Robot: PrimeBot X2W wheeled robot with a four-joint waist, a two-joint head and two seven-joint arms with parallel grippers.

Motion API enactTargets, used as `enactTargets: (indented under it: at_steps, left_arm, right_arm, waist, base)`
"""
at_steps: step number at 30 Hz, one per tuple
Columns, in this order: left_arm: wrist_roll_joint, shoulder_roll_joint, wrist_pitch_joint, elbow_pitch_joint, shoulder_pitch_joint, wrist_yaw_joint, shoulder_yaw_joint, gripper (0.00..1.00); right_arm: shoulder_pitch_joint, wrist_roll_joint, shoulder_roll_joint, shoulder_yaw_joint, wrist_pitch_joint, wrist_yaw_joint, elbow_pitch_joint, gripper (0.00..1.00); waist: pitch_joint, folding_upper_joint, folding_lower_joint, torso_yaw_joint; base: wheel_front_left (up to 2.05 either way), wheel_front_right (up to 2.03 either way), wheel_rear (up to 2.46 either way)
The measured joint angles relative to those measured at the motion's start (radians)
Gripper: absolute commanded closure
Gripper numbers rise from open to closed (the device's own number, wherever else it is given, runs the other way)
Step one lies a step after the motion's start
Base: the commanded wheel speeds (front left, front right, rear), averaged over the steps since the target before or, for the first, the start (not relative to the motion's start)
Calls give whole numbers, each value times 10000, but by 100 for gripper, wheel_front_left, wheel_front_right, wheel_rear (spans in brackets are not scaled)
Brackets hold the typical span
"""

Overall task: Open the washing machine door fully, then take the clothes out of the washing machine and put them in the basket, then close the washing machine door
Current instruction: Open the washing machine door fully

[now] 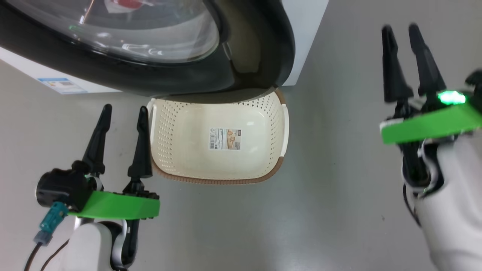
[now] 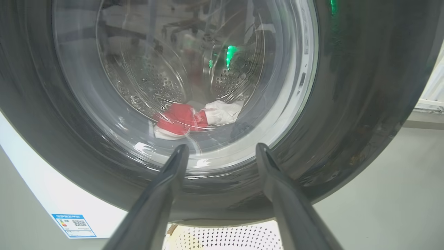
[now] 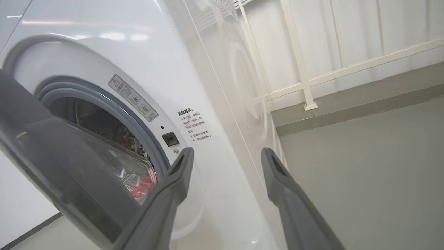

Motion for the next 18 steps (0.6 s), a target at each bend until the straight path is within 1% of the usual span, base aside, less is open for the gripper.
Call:
enactTargets:
  at_steps: [2,6,7,8,10,14,18]
  left_arm:
    - [58,-2,0,0,5,-15,-4,0]
    - [65,0,0,2,92,-77,-4,0]
    - [79,0,0,6,146,-79,-6,0]
    - [140,2,0,4,173,-84,-2,0]
    - [144,2,0,2,174,-86,-2,0]
    - [148,2,0,-19,176,-86,-13,0]
    - [148,2,0,-61,184,-86,-13,0]
  right_arm:
    - [590,-867,382,-477,2,0,-401,0]
    - [1402,-1766,826,-972,0,0,-1053,0]
    - [1540,-2002,849,-1009,2,0,-1193,0]
    - [1777,-2661,874,-1081,2,0,-1425,0]
    - [2008,-3352,878,-1106,2,0,-1632,0]
    - [2401,-4721,842,-957,0,0,-1987,0]
    - [2705,-5164,865,-957,0,2,-2125,0]
  waist:
    - [-69,0,0,-41]
    - [-186,0,0,-121]
    - [-211,0,0,-142]
    - [-260,0,0,-180]
    - [-303,0,0,-210]
    - [-332,0,0,-209]
    - [-301,0,0,-160]
  base:
    - [0,0,0]
    - [0,0,0]
    - [0,0,0]
    - [0,0,0]
    - [0,0,0]
    - [0,0,0]
    - [0,0,0]
